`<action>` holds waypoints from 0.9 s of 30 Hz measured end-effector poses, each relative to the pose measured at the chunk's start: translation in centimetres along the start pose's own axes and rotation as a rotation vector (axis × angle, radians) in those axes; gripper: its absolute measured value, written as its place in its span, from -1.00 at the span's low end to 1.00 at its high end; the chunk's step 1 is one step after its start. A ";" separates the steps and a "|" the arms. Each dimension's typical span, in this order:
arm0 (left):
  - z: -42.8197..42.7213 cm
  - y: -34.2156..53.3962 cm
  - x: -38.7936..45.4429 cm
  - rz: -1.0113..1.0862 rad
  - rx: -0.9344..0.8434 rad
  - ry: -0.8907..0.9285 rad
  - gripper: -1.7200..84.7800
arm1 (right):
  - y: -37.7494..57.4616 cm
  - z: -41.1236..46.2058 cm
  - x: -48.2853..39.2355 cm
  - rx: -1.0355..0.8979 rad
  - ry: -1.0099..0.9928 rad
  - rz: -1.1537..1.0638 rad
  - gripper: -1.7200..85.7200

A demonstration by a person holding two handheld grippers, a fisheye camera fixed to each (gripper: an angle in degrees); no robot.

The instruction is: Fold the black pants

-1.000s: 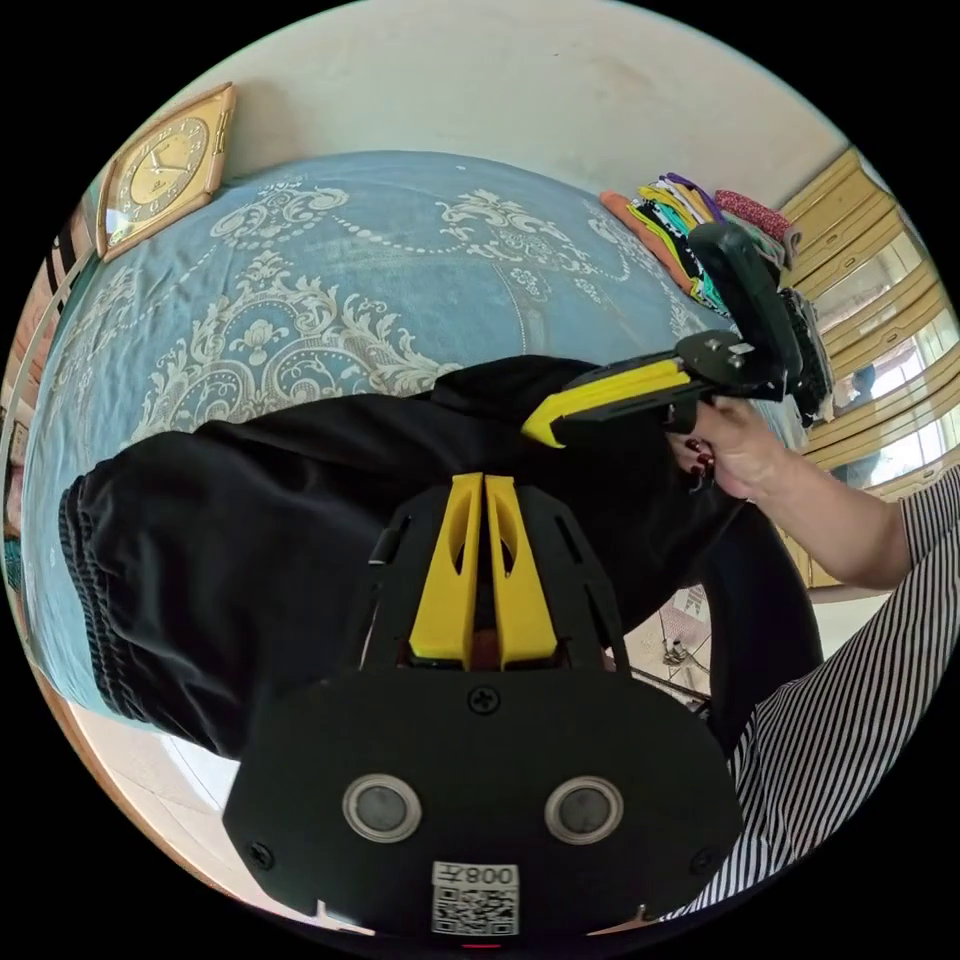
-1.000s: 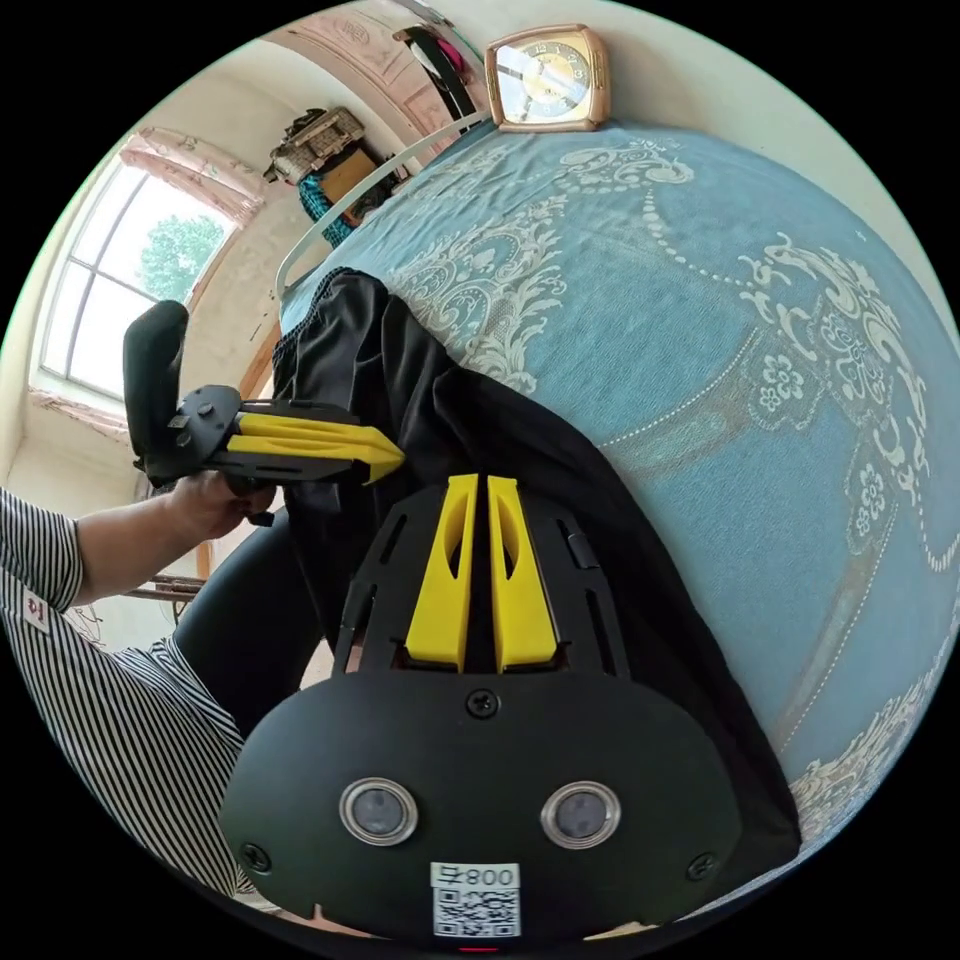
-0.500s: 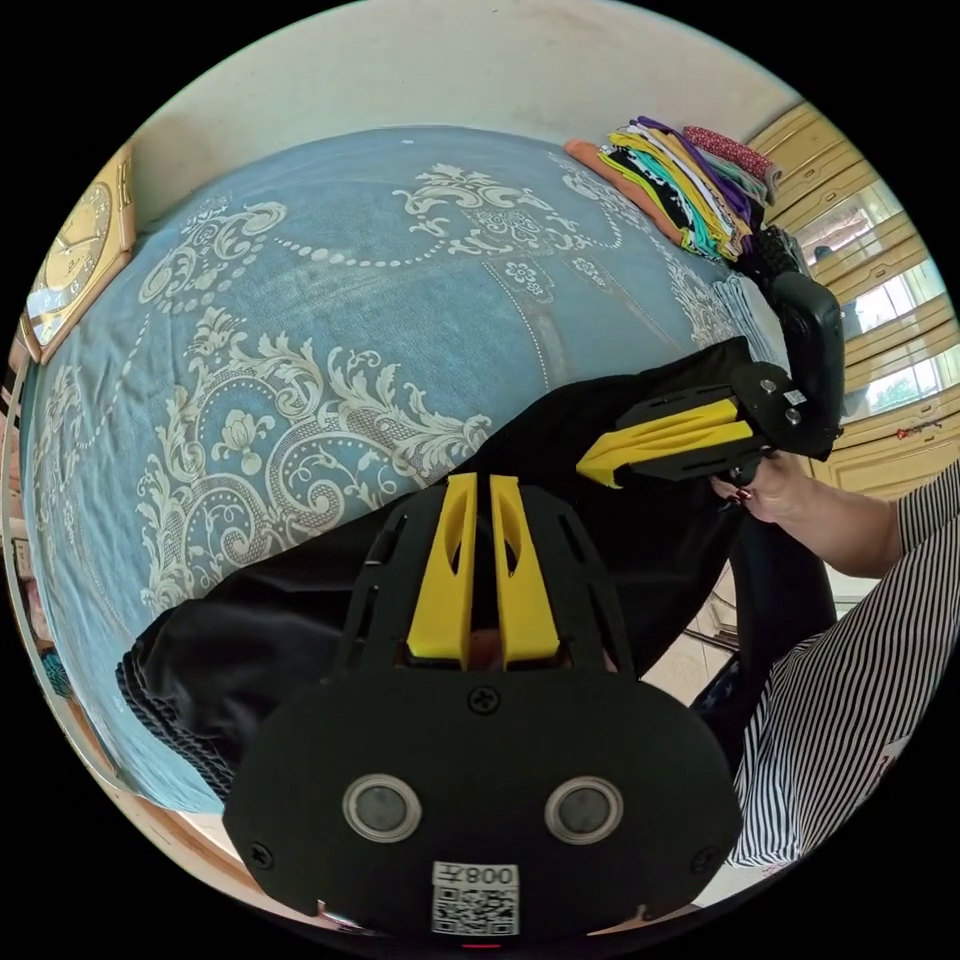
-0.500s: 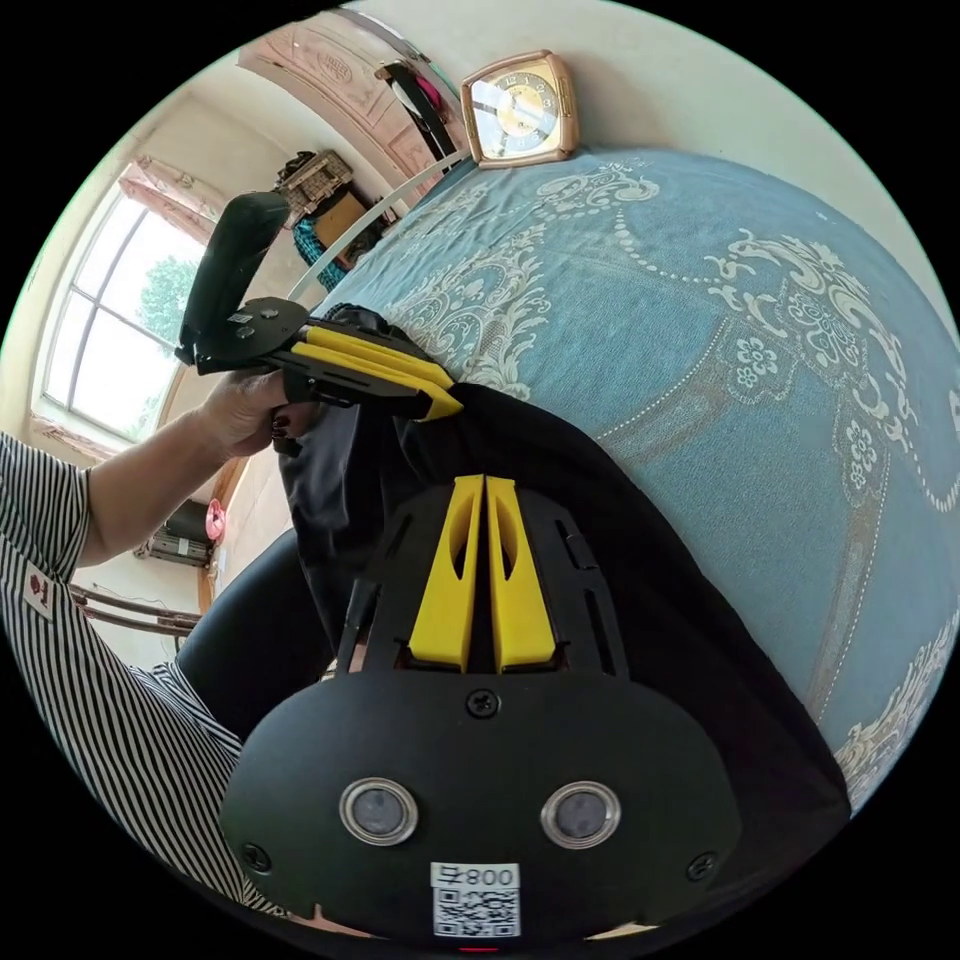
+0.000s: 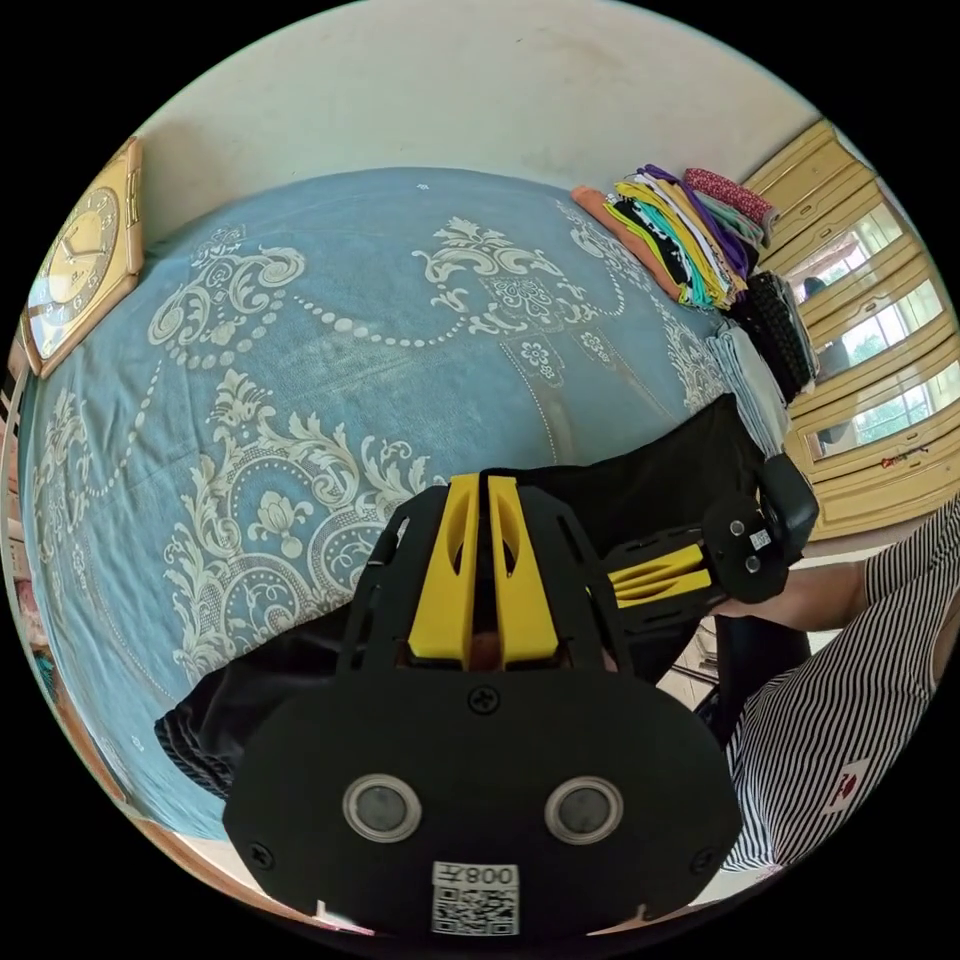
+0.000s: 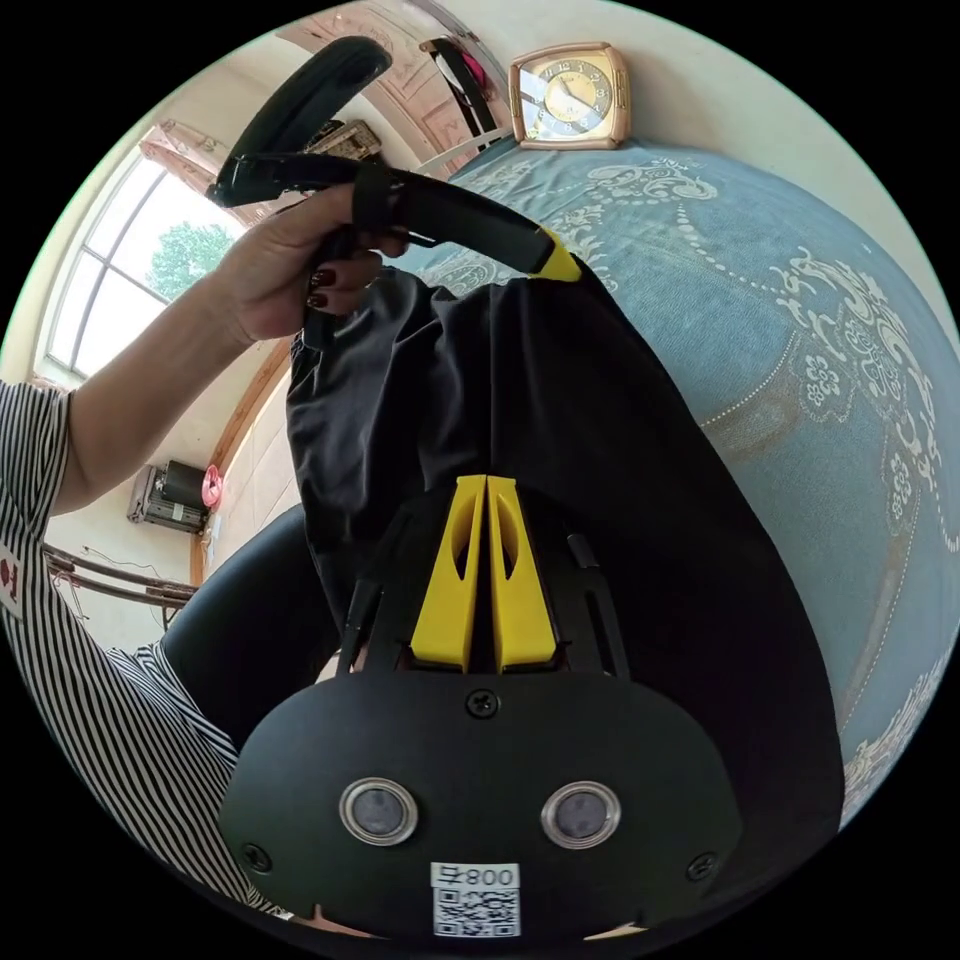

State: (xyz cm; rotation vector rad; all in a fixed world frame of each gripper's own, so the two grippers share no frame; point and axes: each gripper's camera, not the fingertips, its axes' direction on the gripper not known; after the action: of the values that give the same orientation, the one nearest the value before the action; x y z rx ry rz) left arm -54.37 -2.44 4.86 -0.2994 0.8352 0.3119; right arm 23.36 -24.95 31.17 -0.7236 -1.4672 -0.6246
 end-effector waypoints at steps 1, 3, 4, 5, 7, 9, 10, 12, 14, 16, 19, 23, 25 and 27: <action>-0.1 -0.1 0.0 -0.002 -0.010 -0.007 -0.92 | -0.3 0.2 0.0 -0.010 -0.002 -0.006 -0.95; -0.7 -0.3 -0.1 -0.012 -0.026 -0.012 -0.92 | -0.7 0.4 0.0 -0.018 -0.011 -0.012 -0.95; -1.0 -0.3 -0.1 -0.017 -0.030 -0.014 -0.92 | -0.7 0.5 -0.2 -0.022 -0.006 -0.024 -0.95; -1.4 -0.3 -0.1 -0.025 -0.037 -0.028 -0.92 | -0.8 0.7 -0.5 -0.020 0.007 -0.034 -0.95; -1.9 0.0 -0.3 -0.052 -0.039 -0.023 -0.92 | -1.0 0.9 -0.9 -0.022 0.021 -0.041 -0.95; -3.1 0.7 -0.1 -0.072 -0.020 -0.020 -0.92 | -1.3 1.2 -1.2 -0.031 0.025 -0.050 -0.95; -3.5 0.9 -0.1 -0.076 -0.014 -0.018 -0.91 | -1.5 1.3 -1.4 -0.033 0.027 -0.060 -0.95; -5.5 2.0 0.5 -0.087 0.043 -0.058 -0.90 | -1.6 1.3 -1.7 -0.041 0.026 -0.070 -0.95; -7.6 3.0 0.8 -0.095 0.098 -0.067 -0.89 | -1.8 0.6 -1.8 -0.021 -0.006 -0.066 -0.95; -10.1 4.5 1.1 -0.106 0.155 -0.047 -0.86 | -2.0 -0.5 -1.6 0.025 -0.024 -0.051 -0.95; -14.4 8.9 1.4 -0.157 0.228 -0.080 -0.82 | -3.0 -2.5 -0.4 0.113 0.023 -0.012 -0.94; -19.9 16.7 0.5 -0.324 0.257 -0.216 -0.75 | -6.6 -2.4 2.7 0.143 0.104 0.037 -0.88; -22.0 19.9 -0.5 -0.418 0.250 -0.274 -0.72 | -8.5 -1.0 3.7 0.101 0.100 0.048 -0.84; -24.5 23.6 -2.1 -0.533 0.256 -0.342 -0.69 | -10.0 0.5 4.4 0.059 0.083 0.058 -0.83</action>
State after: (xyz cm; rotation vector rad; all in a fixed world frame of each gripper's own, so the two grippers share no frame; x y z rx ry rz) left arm -81.25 9.54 -12.31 -0.2100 0.4263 -0.2387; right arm 15.52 -30.86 36.06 -0.6844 -1.3779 -0.5588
